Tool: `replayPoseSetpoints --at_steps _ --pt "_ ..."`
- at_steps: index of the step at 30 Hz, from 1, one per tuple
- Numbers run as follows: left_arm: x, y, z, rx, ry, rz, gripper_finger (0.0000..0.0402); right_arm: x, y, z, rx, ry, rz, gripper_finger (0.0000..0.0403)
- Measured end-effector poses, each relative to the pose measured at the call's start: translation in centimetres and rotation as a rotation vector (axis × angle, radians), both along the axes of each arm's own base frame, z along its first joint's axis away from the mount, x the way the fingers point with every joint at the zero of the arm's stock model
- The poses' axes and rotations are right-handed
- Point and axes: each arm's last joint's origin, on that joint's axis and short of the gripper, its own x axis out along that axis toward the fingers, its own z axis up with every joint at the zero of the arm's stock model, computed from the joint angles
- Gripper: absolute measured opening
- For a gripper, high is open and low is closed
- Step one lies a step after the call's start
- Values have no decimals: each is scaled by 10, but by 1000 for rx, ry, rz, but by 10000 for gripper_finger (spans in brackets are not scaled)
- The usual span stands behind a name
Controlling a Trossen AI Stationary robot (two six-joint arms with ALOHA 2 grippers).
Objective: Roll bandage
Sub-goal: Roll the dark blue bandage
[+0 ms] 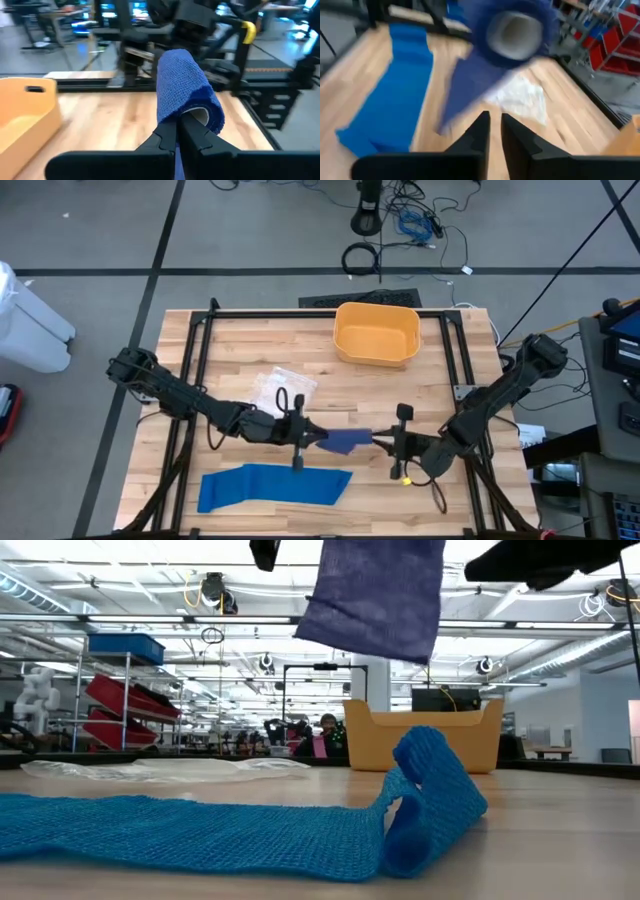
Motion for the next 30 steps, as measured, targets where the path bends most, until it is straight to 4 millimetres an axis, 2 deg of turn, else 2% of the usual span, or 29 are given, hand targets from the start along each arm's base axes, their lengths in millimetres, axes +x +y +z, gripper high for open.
replayPoseSetpoints --at_steps 5,11,14,17,20,23,25,29,30 --pt "1 0 4 -27 -43 12 5 -1 -6 -3 94 -202 5 115" --pt "1 0 10 -1 -99 7 5 1 -27 -9 182 -300 7 207" --pt "1 0 11 -5 -108 7 5 8 -36 -9 228 -328 71 230" --pt "1 0 11 -7 -108 7 5 18 -42 -7 254 -362 155 234" --pt "1 0 11 -8 -110 7 5 29 -46 -5 262 -379 202 221" --pt "1 0 11 -7 -110 5 5 38 -50 -7 255 -366 203 185" --pt "1 0 11 -7 -109 4 5 44 -51 -8 255 -359 227 144" --pt "1 0 11 -7 -108 4 5 55 -51 -7 254 -353 261 31" --pt "1 0 11 -7 -108 4 5 57 -50 -7 245 -342 259 16"
